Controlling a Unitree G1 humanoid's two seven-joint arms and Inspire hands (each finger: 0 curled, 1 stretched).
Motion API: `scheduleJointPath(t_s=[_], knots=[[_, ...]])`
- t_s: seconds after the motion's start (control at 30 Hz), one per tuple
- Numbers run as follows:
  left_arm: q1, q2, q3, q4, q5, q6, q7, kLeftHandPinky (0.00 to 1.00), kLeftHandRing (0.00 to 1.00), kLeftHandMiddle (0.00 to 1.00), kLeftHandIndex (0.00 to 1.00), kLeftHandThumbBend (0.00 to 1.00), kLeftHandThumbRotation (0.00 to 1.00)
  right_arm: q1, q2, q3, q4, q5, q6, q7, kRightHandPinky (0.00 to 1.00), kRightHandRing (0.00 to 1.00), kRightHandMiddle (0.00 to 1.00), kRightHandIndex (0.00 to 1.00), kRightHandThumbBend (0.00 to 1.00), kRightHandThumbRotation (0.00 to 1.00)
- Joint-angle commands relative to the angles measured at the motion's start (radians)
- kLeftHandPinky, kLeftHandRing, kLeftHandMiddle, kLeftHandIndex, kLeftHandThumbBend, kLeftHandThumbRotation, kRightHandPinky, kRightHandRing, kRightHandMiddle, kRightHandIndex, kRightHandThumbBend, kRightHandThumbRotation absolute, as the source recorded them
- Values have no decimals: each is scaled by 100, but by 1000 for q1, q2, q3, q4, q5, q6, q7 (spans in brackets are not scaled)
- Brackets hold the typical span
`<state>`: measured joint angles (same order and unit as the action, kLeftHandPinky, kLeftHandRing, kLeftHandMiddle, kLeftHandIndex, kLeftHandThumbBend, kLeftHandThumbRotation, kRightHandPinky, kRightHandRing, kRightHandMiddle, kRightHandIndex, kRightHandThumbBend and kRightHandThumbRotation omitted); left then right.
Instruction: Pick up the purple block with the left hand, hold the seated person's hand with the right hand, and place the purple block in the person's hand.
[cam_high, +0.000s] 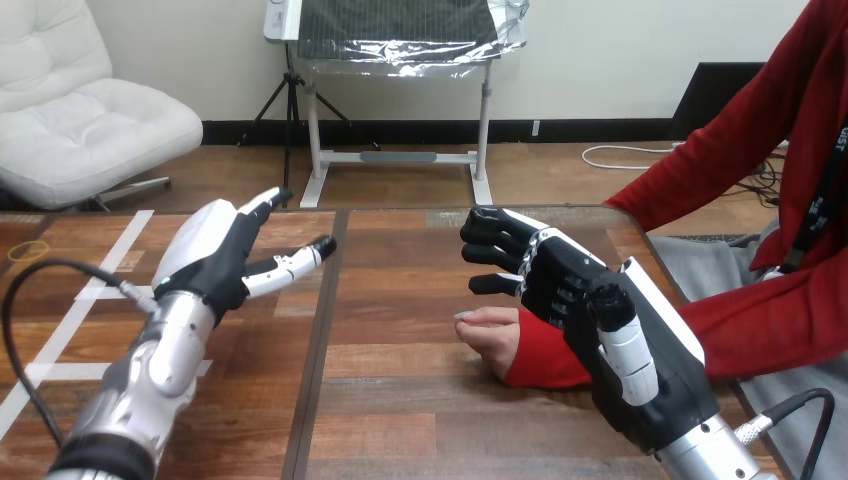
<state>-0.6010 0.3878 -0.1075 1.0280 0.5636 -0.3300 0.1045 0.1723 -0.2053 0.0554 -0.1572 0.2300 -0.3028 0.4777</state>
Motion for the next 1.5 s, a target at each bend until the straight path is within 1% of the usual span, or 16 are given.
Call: scheduleJointPath(t_s=[0.0,0.23,0.53,0.73,0.87,1.07,1.17,1.33,1.47], knots=[[-280,46,-75,144,69,52,75,88,90,92,90,65,70,-53,-23,-25,-71,16,-6,5,79,86,86,85,92,100],[-318,48,-95,194,80,101,81,87,89,91,89,65,68,-53,-24,-23,-70,17,-11,10,79,85,86,85,92,100],[-350,56,-135,246,107,172,86,84,89,91,89,63,68,-48,-24,-21,-78,9,-11,8,79,85,86,85,92,100],[-363,60,-150,270,110,211,70,85,89,91,89,62,69,-43,-23,-19,-83,13,-6,7,79,85,86,85,92,100],[-369,61,-165,282,122,247,64,86,90,91,89,62,69,-41,-21,-19,-83,16,-13,10,79,85,86,85,92,100],[-376,59,-186,295,138,292,57,88,91,92,90,62,71,-39,-21,-18,-88,21,-10,12,79,85,86,85,91,100],[-376,58,-193,299,136,303,62,89,92,93,91,63,72,-38,-22,-19,-89,20,-9,11,79,85,85,84,91,100],[-375,58,-199,304,129,311,74,89,92,93,90,63,70,-35,-23,-20,-93,23,-4,12,79,84,85,84,92,100],[-373,58,-211,310,129,329,87,88,92,93,90,64,67,-31,-24,-21,-104,25,3,11,79,84,85,84,92,100]])
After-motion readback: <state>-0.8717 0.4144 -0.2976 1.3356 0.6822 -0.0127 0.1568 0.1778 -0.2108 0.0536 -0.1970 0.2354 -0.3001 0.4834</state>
